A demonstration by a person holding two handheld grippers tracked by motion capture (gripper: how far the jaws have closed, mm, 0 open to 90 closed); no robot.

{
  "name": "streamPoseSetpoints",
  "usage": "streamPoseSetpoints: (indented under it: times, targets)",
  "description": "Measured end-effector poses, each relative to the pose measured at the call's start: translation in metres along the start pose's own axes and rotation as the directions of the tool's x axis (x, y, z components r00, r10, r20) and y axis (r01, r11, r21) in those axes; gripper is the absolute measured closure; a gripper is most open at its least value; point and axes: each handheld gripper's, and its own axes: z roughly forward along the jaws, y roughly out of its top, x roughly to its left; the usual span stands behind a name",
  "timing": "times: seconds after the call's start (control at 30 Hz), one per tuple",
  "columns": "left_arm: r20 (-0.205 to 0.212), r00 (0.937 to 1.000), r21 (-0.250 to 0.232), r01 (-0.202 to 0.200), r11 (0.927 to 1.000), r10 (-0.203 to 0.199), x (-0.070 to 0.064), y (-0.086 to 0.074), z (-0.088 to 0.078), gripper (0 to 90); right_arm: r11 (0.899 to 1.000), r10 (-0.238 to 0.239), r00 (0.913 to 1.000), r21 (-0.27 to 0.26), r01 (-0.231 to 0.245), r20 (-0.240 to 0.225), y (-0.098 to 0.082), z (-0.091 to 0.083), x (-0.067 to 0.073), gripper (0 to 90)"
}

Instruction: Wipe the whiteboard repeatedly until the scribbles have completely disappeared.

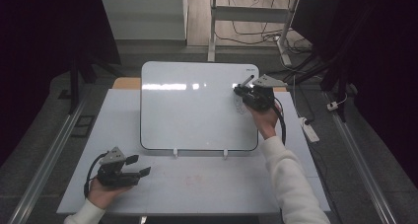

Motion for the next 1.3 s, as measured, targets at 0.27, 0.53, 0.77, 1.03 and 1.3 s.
streamPoseSetpoints:
  times: [0.27, 0.53, 0.77, 1.03, 1.3]
  targets:
    - [-0.005, 1.0000, -0.006, -0.002, 1.0000, 0.002, 0.000, 0.000, -0.001, 29.9, 0.996, 0.076, 0.9970, -0.039, -0.075, 0.012, -0.001, -0.002, -0.011, 77.5]
    - [-0.005, 1.0000, -0.002, -0.008, 1.0000, 0.008, -0.002, 0.000, -0.001, 29.9, 0.991, 0.114, 0.9903, -0.076, -0.108, 0.080, 0.001, -0.005, -0.018, 77.5]
    - [-0.005, 1.0000, -0.001, -0.002, 1.0000, 0.002, 0.000, 0.001, 0.001, 29.9, 1.000, -0.016, 0.9995, 0.016, 0.017, -0.026, -0.006, 0.001, 0.009, 77.5]
    - [-0.006, 1.0000, -0.010, -0.004, 0.9999, 0.004, -0.001, 0.001, -0.001, 29.9, 0.998, 0.063, 0.9980, -0.013, -0.063, 0.003, -0.008, -0.006, -0.003, 77.5]
    - [-0.008, 0.9999, -0.007, -0.006, 1.0000, 0.006, -0.002, 0.002, 0.000, 29.8, 0.996, 0.084, 0.9939, -0.036, -0.082, 0.071, -0.009, -0.016, -0.016, 77.5]
